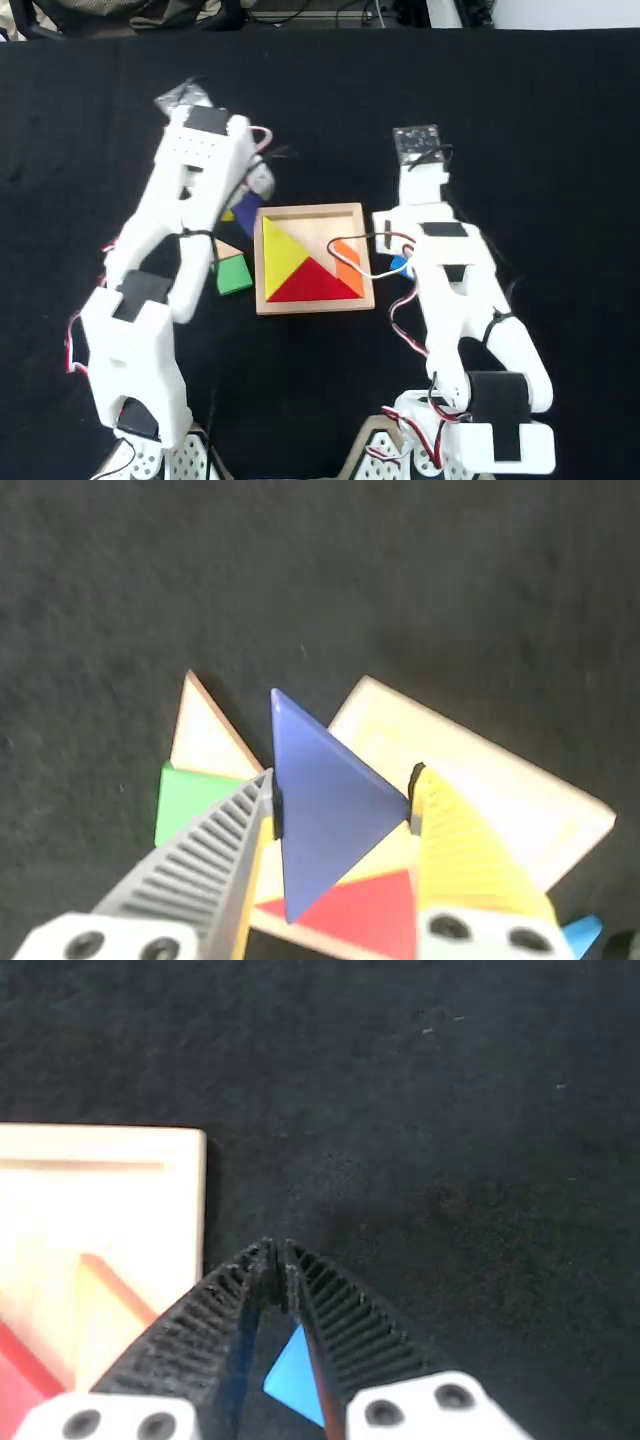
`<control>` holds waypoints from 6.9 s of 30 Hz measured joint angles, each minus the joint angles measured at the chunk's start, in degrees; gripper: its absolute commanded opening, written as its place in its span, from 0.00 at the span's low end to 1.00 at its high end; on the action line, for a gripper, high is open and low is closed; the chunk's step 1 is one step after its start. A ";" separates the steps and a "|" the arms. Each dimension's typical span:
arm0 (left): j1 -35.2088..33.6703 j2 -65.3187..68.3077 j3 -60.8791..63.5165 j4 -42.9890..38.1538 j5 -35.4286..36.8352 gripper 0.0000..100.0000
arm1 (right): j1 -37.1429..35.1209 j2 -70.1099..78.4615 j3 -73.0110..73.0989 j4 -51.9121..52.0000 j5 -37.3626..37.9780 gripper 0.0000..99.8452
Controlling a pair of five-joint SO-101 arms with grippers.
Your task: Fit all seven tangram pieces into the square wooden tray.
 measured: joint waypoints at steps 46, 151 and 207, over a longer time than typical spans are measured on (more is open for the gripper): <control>19.34 12.92 -2.02 -22.51 27.08 0.24 | 15.30 0.00 -2.64 -0.97 -5.45 0.02; -24.26 -0.18 21.01 -16.00 -26.73 0.03 | -17.85 19.43 -22.42 12.13 6.77 0.01; -35.25 -1.32 24.53 -20.75 -13.45 0.03 | -38.95 27.60 -43.87 28.75 12.75 0.20</control>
